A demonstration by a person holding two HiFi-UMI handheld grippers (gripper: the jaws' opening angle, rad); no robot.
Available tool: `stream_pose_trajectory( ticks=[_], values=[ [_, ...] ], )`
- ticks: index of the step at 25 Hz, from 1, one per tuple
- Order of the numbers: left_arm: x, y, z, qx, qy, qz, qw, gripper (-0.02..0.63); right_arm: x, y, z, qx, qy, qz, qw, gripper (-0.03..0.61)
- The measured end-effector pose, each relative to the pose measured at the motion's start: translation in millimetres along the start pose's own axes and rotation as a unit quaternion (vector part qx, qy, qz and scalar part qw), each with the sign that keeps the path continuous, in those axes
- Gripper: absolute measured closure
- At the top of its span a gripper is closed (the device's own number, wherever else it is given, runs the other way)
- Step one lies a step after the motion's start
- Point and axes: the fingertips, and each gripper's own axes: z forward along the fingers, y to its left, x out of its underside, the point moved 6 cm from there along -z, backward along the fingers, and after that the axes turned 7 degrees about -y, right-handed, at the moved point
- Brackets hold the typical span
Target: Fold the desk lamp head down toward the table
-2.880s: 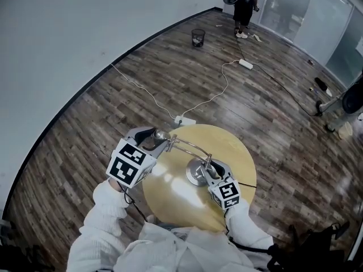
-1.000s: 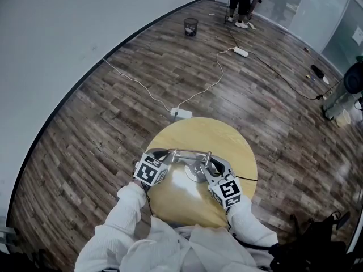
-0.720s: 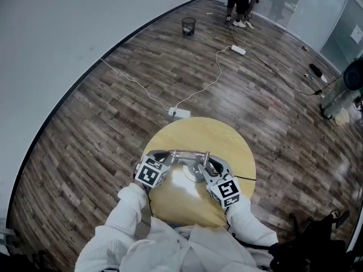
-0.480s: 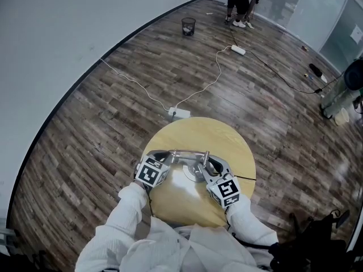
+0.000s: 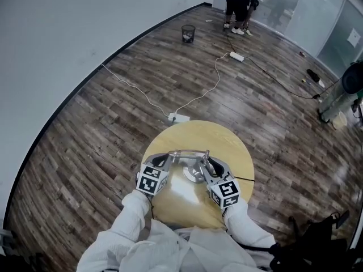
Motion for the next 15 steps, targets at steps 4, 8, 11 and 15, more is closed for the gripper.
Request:
stream_pose_trajectory(
  ticks=[4, 8, 11, 15],
  values=[
    [-17, -30, -41, -0.018, -0.101, -0.034, 0.9942, 0.611, 0, 9, -32, 0.075, -0.01, 0.025, 0.997, 0.466],
    [3, -86, -63, -0.015, -0.159, -0.057, 0.9855, 0.612, 15, 38, -55, 0.126, 0.008, 0.041, 0.991, 0.555],
    [25, -113, -58, -0.008, -0.14, -0.051, 0.9888, 0.612, 27, 48, -52, 0.136, 0.033, 0.049, 0.989, 0.561],
    [19, -119, -61, 0.016, -0.144, -0.044, 0.9885, 0.612, 24, 55, -54, 0.141, 0.028, 0.044, 0.989, 0.562]
  ],
)
